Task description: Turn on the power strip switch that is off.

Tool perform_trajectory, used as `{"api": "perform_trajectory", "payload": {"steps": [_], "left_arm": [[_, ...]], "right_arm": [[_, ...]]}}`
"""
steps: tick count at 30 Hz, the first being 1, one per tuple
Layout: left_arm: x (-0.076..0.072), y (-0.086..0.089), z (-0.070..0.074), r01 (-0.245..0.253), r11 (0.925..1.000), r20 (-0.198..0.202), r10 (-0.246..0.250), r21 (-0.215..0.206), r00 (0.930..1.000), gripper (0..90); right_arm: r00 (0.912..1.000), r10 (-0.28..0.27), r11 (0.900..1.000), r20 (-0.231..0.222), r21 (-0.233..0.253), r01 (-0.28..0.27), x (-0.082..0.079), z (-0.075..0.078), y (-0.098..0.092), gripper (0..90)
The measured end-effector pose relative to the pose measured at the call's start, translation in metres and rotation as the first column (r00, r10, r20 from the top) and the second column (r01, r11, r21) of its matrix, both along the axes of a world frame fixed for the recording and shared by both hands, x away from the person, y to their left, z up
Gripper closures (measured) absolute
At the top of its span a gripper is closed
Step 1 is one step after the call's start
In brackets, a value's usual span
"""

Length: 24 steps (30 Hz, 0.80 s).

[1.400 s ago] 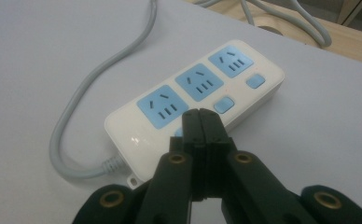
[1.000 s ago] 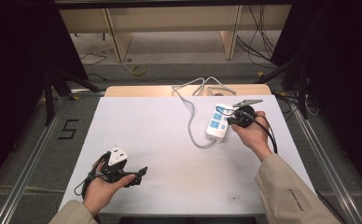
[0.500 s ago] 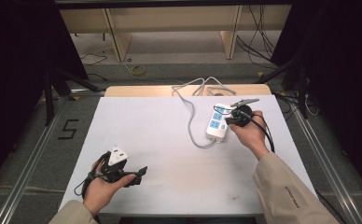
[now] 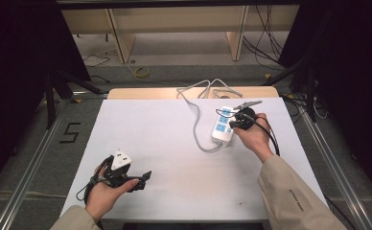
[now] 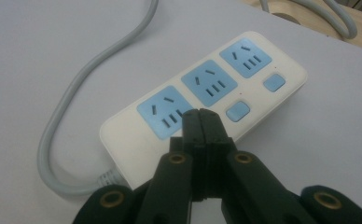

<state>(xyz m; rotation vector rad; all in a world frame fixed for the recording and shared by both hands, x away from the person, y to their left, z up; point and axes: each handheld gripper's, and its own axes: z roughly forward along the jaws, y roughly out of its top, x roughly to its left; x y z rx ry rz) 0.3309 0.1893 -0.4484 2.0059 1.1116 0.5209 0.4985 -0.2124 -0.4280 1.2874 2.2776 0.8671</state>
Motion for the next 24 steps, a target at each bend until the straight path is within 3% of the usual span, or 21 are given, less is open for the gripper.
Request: {"api": "perform_trajectory", "payload": {"steps": [24], "left_arm": [[0.0001, -0.0005, -0.0003, 0.001, 1.0000, -0.005, -0.001, 0.001, 1.0000, 12.8]], "right_arm": [[0.9998, 0.000, 1.000, -0.019, -0.007, 0.000, 0.0078, -0.0002, 0.0050, 90.0]]}}
